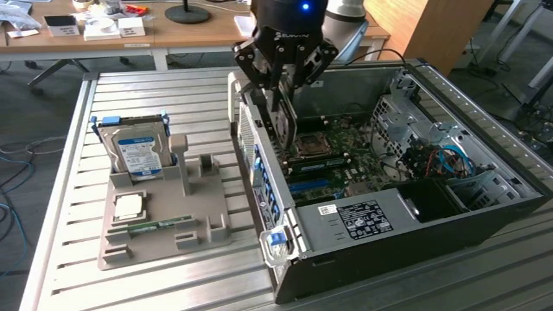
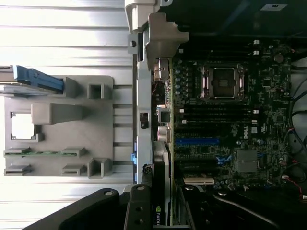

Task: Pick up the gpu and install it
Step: 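Pick up the gpu and move the gpu toward the slot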

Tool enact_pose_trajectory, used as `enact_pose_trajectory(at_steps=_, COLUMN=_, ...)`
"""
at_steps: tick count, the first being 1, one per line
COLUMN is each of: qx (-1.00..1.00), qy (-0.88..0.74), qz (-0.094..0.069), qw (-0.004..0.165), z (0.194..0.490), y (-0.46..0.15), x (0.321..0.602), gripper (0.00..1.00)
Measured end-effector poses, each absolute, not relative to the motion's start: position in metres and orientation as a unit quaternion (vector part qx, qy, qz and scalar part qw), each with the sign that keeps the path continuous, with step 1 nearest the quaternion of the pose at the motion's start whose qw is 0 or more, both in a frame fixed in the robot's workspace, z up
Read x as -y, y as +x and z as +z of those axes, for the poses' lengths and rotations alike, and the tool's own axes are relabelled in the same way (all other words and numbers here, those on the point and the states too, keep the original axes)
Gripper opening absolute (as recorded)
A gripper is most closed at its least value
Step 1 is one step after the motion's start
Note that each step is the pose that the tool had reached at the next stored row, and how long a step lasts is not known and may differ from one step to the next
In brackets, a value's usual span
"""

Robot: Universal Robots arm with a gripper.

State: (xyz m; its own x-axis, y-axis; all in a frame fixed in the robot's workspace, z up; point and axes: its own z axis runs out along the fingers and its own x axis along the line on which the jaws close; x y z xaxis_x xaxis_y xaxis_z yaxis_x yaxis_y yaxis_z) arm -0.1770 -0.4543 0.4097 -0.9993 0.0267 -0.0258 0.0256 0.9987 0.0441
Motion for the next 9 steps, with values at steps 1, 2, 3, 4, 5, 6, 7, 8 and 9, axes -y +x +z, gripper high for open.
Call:
enact_pose_trajectory(at_steps=1, qx=-1.000, qy=0.013, qz=0.022, qw=0.013, z=0.410, y=-0.174, x=0.454, gripper=0.27)
enact_pose_trajectory(at_steps=2, qx=-1.000, qy=0.013, qz=0.022, qw=0.013, z=0.410, y=-0.172, x=0.454, gripper=0.27)
enact_pose_trajectory(at_steps=3, qx=-1.000, qy=0.013, qz=0.022, qw=0.013, z=0.410, y=-0.169, x=0.454, gripper=0.27)
enact_pose_trajectory(at_steps=4, qx=-1.000, qy=0.013, qz=0.022, qw=0.013, z=0.410, y=-0.167, x=0.454, gripper=0.27)
enact_pose_trajectory(at_steps=5, qx=-1.000, qy=0.013, qz=0.022, qw=0.013, z=0.410, y=-0.164, x=0.454, gripper=0.27)
enact_pose_trajectory(at_steps=6, qx=-1.000, qy=0.013, qz=0.022, qw=0.013, z=0.410, y=-0.161, x=0.454, gripper=0.27)
enact_pose_trajectory(at_steps=7, qx=-1.000, qy=0.013, qz=0.022, qw=0.013, z=0.410, y=-0.159, x=0.454, gripper=0.27)
enact_pose_trajectory(at_steps=8, qx=-1.000, qy=0.013, qz=0.022, qw=0.013, z=0.410, y=-0.156, x=0.454, gripper=0.27)
enact_pose_trajectory(at_steps=9, qx=-1.000, qy=0.013, qz=0.022, qw=0.013, z=0.410, y=-0.154, x=0.454, gripper=0.27)
